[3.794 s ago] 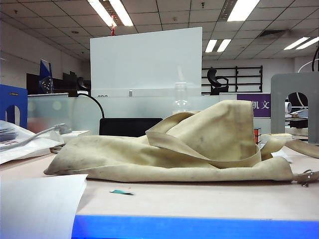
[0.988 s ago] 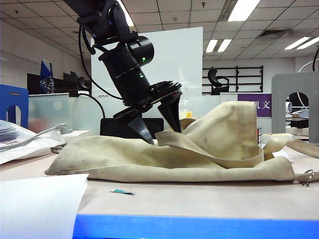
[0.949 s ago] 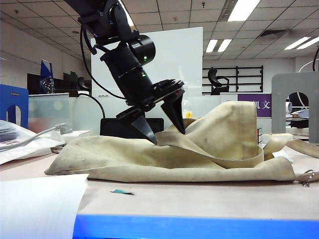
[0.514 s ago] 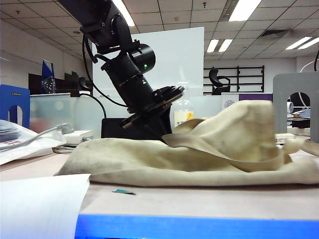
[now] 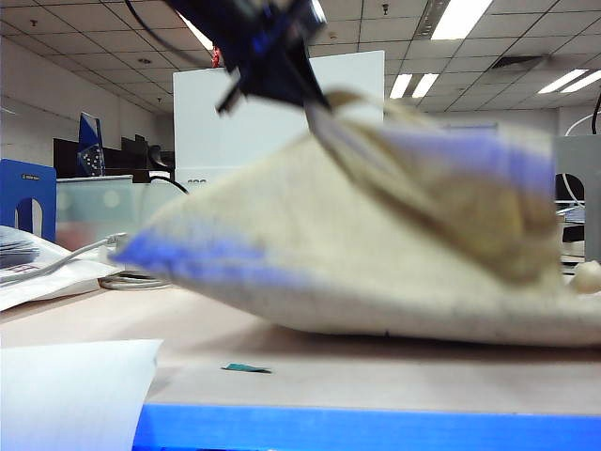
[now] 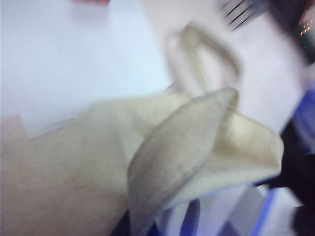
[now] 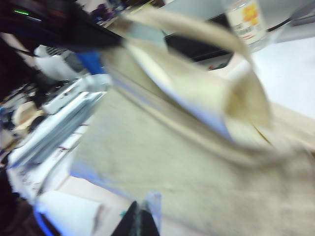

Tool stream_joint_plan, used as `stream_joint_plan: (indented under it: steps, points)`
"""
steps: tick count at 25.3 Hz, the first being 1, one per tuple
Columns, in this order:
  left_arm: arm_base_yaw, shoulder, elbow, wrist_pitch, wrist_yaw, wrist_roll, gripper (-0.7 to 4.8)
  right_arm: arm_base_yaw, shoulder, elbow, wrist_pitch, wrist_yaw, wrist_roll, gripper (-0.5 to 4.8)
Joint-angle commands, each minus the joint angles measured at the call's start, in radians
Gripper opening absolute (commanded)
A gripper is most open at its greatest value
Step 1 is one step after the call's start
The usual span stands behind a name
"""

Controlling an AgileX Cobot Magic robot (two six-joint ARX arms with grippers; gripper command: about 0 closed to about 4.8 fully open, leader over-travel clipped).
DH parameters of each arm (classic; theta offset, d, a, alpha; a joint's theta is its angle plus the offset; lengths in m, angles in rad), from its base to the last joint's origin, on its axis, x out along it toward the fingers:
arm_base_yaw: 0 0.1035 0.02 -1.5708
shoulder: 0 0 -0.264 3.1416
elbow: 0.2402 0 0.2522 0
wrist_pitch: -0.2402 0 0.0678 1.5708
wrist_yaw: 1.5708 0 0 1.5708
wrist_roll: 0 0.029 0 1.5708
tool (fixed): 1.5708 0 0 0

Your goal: Take the glasses case out of the canvas bag and put it on the table.

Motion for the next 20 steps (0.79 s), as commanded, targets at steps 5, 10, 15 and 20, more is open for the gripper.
stream_joint_plan:
  steps: [5, 10, 15, 20]
  points:
    - [0.021, -0.122, 0.010, -0.104, 0.061, -0.030, -0.05, 0.000, 0.147, 0.006, 0.095, 0.035, -0.089, -0.04]
    - [0.026, -0.115, 0.010, -0.189, -0.022, 0.058, -0.05, 0.001, 0.183, 0.012, 0.187, 0.037, -0.060, -0.04]
    - [0.026, -0.066, 0.008, -0.157, -0.107, 0.060, 0.77, 0.002, 0.183, 0.012, 0.126, -0.006, -0.055, -0.04]
    - [0.024, -0.009, 0.008, -0.126, -0.107, 0.042, 2.42, 0.002, 0.177, 0.012, 0.093, -0.031, -0.055, -0.04]
